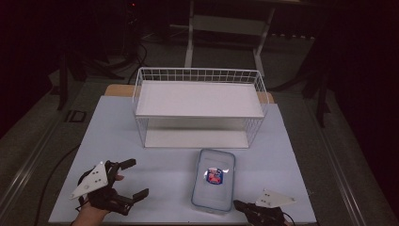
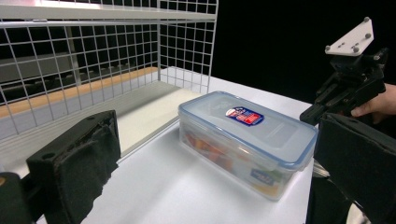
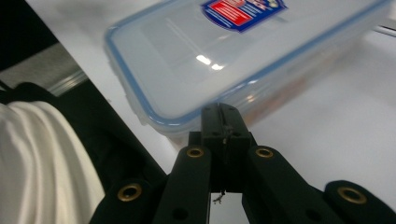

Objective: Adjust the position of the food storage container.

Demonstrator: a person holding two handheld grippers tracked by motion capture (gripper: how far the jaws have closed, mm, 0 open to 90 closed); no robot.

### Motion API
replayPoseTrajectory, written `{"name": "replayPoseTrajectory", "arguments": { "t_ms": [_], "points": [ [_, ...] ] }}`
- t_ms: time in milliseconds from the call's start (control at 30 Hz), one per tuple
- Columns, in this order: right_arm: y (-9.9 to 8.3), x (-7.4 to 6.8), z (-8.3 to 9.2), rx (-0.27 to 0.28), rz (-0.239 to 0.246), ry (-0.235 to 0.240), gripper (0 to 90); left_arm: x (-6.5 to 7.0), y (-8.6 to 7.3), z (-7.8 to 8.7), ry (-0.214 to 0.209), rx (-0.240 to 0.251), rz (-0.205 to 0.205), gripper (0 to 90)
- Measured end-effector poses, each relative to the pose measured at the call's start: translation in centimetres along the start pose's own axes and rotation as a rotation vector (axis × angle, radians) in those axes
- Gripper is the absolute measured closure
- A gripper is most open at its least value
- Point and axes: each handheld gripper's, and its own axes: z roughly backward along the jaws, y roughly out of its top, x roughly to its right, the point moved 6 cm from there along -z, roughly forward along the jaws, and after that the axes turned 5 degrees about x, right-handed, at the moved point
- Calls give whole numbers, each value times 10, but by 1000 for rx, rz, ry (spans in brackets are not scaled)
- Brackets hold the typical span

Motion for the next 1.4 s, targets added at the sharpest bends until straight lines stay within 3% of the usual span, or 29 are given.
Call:
{"name": "replayPoseTrajectory", "arguments": {
  "t_ms": [100, 267, 467, 767, 1033, 1267, 1400],
  "points": [
    [4, -4, -6, 1, 9, 19, 900, 0, 0, 0, 0, 0, -2, 3],
    [3, 9, -9, -19, -6, -25, 900, -1, 0, 2, 2, 2, 2, 2],
    [2, 7, -18, -37, -2, 2, 900, 0, 0, 1, -1, -2, -1, 2],
    [14, -19, -45, -43, 53, 104, 900, 1, -1, 0, -12, -6, -3, 3],
    [25, -41, -70, -39, 98, 160, 900, 1, -1, 0, -10, -4, 1, 3],
    [38, -56, -96, -34, 152, 178, 900, 1, -2, 0, -12, -10, -5, 3],
    [46, -58, -108, -22, 158, 164, 900, 1, -3, 0, -8, -16, -4, 3]
  ]
}}
